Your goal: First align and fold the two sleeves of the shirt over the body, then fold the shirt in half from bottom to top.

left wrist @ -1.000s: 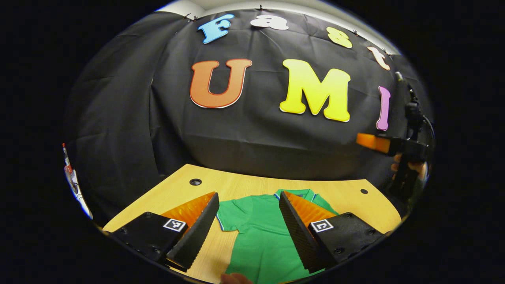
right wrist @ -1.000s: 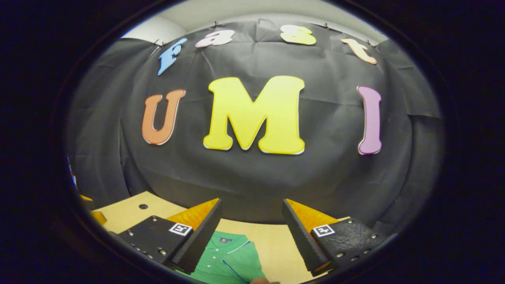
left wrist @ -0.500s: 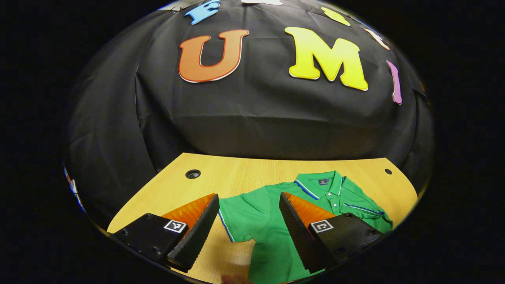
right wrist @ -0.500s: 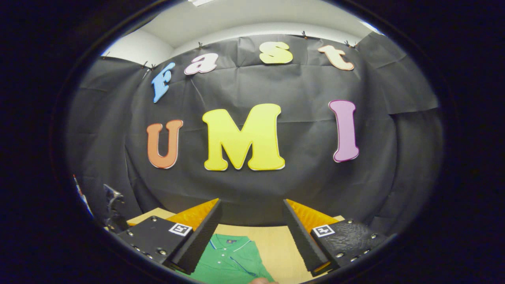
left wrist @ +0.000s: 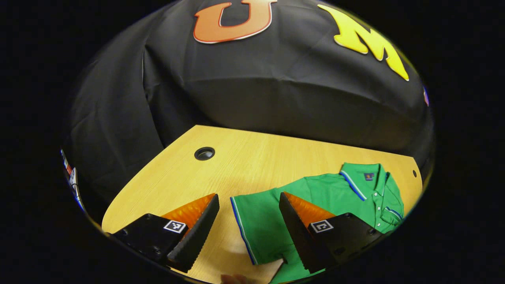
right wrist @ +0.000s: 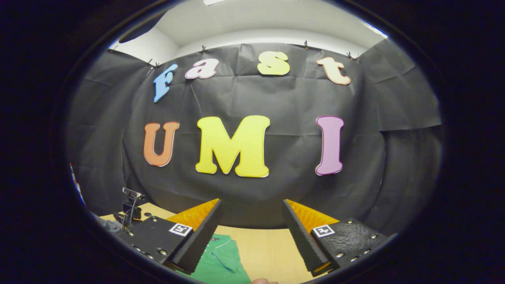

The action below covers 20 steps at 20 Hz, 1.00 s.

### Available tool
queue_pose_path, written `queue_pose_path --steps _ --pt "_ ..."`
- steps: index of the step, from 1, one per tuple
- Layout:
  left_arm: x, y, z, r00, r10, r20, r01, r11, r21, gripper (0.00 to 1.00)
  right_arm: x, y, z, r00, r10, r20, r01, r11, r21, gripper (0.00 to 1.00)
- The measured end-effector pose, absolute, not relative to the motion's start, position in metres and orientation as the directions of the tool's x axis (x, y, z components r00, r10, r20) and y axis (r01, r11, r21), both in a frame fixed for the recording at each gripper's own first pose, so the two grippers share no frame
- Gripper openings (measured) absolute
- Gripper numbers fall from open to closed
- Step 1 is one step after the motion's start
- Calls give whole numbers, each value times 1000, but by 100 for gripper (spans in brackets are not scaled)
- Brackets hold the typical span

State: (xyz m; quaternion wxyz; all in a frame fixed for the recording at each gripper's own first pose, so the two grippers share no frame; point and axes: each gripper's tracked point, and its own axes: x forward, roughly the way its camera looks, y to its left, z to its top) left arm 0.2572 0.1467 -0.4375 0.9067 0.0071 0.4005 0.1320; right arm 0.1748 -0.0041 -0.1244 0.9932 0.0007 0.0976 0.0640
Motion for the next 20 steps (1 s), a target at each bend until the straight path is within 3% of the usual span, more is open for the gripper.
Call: queue_pose_path --steps 6,14,16,20 --pt "261 161 -469 552 292 -781 -256 951 174 98 178 -13 -129 970 119 -211 -119 993 12 95" --pt "263 153 -470 536 286 -795 -188 958 218 95 179 -13 -135 965 114 -235 -123 992 -24 95" --pt "263 143 -475 522 228 -822 -135 973 184 92 179 -14 -136 965 107 -240 -115 993 -20 95" --pt "269 126 -481 519 192 -833 -53 980 193 16 179 -16 -133 966 97 -238 -106 994 -27 96"
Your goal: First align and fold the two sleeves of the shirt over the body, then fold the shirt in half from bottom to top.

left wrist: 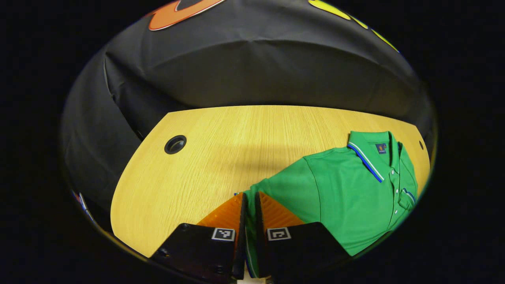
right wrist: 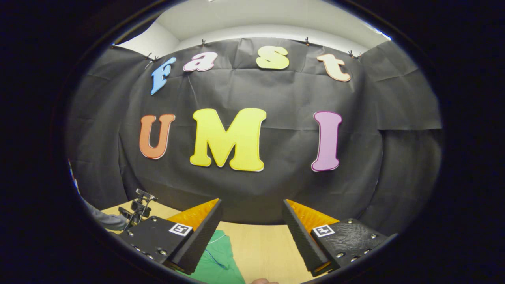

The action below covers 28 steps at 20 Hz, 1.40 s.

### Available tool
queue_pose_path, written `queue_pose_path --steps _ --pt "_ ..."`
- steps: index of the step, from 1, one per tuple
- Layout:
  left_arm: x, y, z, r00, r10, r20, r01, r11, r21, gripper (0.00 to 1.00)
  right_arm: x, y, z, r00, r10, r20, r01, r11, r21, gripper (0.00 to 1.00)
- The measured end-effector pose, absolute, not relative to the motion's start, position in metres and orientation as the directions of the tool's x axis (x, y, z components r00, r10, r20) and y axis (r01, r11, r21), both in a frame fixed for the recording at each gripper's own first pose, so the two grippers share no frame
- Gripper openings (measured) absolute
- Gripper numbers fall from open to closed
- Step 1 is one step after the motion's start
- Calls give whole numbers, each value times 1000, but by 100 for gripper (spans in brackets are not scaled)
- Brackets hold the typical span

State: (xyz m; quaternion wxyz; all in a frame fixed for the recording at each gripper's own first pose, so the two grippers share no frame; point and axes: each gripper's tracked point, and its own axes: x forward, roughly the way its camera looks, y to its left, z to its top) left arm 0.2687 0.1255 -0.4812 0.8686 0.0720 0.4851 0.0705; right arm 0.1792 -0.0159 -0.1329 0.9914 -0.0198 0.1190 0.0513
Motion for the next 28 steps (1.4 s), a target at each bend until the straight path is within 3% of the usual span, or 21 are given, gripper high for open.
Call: queue_pose_path --steps 2,9,17,28 --pt "270 123 -481 534 199 -821 -94 980 177 3 179 -18 -130 968 89 -234 -101 994 -40 96" --pt "267 109 -474 561 149 -814 -94 989 116 3 179 -27 -125 970 79 -231 -89 995 -34 95" --pt "264 71 -455 608 107 -787 23 988 151 3 176 -19 -126 966 96 -238 -110 993 -48 96" --pt "264 -15 -417 664 -34 -747 193 973 127 3 170 -17 -126 965 98 -242 -107 994 -25 96"
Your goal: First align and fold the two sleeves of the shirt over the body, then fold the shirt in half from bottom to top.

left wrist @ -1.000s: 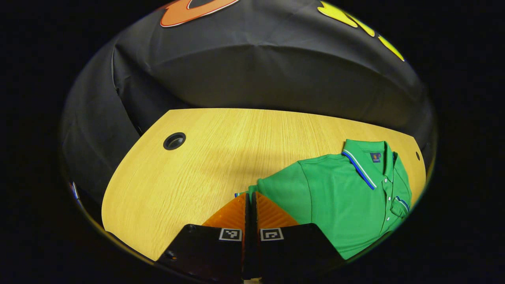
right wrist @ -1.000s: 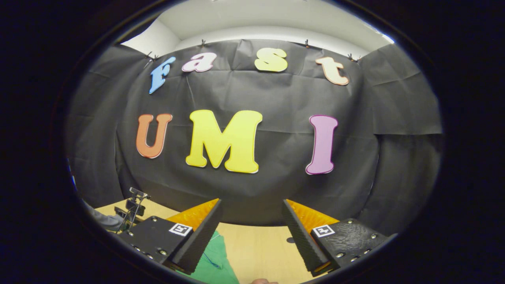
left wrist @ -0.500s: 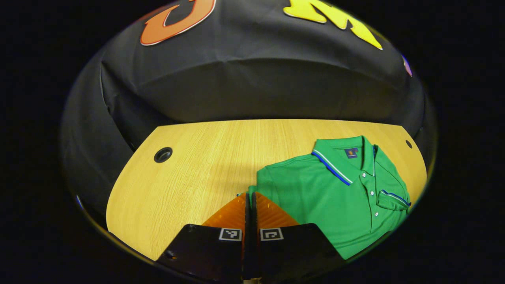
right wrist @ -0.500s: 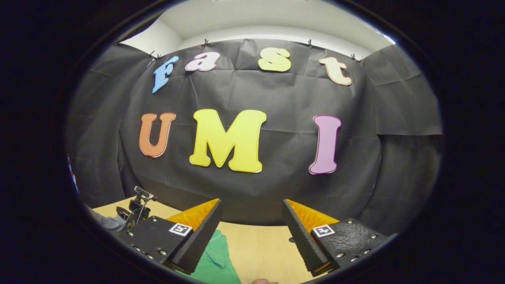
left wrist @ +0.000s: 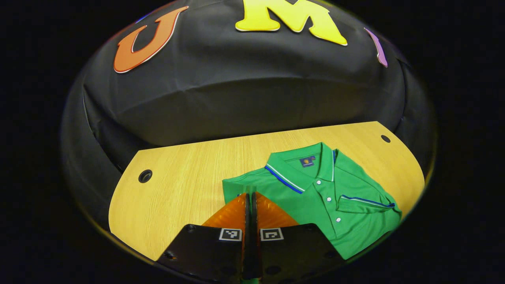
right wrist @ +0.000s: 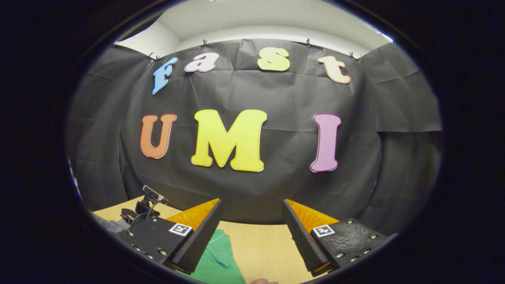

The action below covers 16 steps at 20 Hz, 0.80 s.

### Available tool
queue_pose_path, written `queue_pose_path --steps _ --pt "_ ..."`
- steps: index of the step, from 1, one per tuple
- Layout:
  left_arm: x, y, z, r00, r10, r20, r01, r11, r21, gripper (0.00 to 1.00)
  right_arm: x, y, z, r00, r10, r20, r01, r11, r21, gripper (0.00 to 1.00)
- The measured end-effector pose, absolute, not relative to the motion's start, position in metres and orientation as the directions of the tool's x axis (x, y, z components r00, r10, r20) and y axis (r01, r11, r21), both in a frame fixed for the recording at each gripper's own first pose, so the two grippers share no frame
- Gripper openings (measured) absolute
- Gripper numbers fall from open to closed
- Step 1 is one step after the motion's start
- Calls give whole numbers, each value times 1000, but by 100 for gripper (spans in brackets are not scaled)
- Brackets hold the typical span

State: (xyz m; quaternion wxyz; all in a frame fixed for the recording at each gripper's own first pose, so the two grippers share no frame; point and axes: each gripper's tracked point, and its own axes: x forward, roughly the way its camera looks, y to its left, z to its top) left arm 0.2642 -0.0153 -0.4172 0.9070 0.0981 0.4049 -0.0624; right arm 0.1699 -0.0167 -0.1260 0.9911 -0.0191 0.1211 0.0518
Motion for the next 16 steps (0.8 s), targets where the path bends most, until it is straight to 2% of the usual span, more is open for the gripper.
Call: queue_pose_path --steps 16 --pt "237 -83 -406 658 -144 -739 302 949 84 3 162 -26 -123 966 89 -241 -94 996 -9 95"
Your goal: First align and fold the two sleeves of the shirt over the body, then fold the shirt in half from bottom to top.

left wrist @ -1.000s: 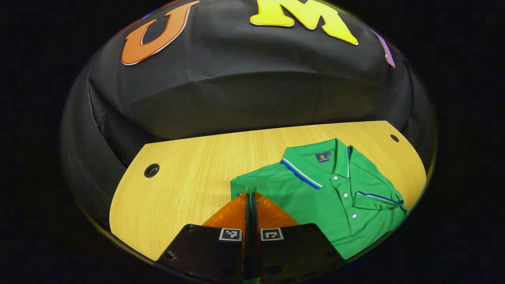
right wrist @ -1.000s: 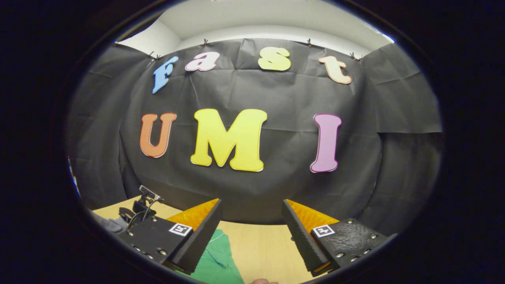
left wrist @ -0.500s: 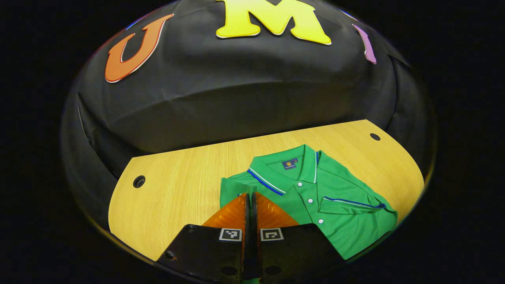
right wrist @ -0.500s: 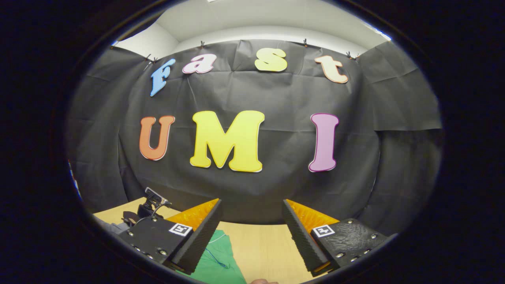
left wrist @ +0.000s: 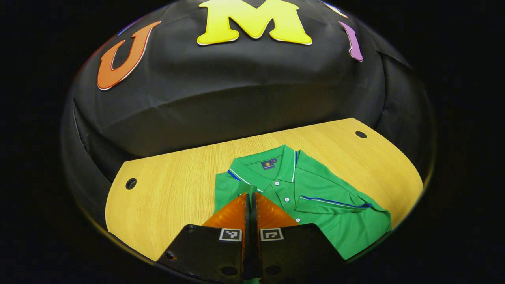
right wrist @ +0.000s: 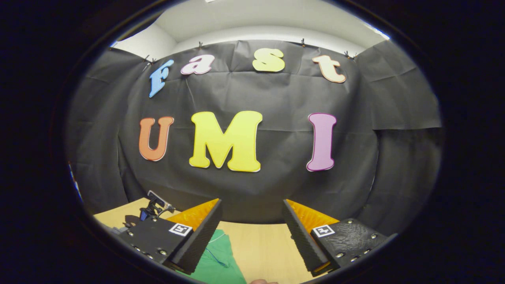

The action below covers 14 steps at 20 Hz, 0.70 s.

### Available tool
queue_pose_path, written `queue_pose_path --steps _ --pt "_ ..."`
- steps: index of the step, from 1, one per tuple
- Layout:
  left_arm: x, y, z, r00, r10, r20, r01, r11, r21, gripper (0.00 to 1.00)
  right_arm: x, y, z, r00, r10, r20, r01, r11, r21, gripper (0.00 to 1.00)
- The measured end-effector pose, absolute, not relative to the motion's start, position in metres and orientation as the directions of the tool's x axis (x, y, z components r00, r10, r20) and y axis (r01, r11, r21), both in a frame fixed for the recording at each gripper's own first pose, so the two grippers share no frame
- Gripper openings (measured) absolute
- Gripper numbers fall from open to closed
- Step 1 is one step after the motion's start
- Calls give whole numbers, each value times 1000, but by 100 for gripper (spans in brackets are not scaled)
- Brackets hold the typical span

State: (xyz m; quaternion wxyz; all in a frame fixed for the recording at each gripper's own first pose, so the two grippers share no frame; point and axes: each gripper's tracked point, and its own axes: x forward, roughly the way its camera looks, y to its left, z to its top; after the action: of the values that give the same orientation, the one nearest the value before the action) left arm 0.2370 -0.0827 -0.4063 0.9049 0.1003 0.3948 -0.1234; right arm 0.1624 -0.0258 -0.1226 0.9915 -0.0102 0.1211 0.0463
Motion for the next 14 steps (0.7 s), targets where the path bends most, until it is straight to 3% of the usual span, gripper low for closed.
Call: queue_pose_path --steps 3,4,6,8,14 --pt "228 -97 -419 606 -219 -765 354 935 13 4 161 -25 -124 965 90 -246 -95 995 -7 95" --pt "228 -97 -420 601 -211 -771 347 938 14 20 161 -25 -126 964 92 -250 -96 995 -5 95" --pt "234 -85 -421 652 -143 -745 306 948 86 96 160 -23 -126 963 93 -254 -99 995 -9 96" --pt "231 -94 -422 650 -176 -740 319 946 55 100 158 -22 -125 964 91 -251 -101 995 -25 95" --pt "229 -87 -402 695 -148 -704 302 948 99 100 156 -20 -127 962 89 -257 -97 995 -18 96"
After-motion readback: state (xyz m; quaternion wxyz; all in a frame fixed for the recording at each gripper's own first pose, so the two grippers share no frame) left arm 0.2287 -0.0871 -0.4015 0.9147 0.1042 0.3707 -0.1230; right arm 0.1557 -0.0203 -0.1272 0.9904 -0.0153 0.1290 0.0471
